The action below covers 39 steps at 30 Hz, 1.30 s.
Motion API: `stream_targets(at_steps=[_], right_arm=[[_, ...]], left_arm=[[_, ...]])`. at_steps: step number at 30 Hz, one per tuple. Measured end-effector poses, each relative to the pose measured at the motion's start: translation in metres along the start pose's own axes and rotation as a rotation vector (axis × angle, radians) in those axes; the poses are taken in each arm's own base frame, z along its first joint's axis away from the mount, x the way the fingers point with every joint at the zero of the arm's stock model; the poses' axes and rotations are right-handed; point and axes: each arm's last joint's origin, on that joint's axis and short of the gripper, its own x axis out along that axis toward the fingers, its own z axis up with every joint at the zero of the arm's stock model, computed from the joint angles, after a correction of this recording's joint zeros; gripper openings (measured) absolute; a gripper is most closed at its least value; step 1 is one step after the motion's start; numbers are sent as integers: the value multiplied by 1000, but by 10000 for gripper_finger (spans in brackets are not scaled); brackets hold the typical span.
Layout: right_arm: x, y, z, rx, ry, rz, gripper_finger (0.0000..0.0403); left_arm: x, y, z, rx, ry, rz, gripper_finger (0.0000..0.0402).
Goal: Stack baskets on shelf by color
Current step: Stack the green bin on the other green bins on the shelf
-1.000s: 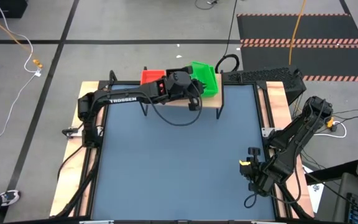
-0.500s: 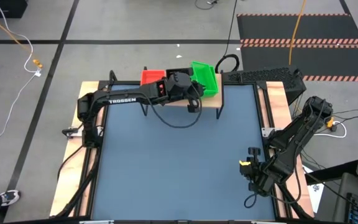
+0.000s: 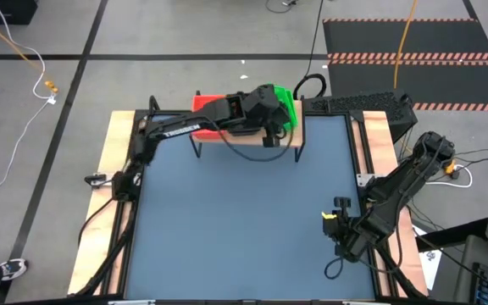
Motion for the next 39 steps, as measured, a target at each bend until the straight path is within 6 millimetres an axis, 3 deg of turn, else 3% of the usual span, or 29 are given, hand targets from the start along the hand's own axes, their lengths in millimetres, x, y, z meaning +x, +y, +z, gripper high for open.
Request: stream_targets(at_steps=[5, 15, 28, 39], right_arm=[[1, -1, 1, -7, 2, -3, 128], [1, -1, 1, -31, 0, -3, 128], [1, 0, 2, -25, -9, 3, 128], [1, 0, 2, -17, -12, 6, 128]], left_arm=[[32, -15, -14, 48, 117, -47, 188], [30, -18, -22, 62, 205, -77, 144], [27, -18, -18, 117, 175, -73, 8], [30, -7, -2, 87, -7, -1, 6]])
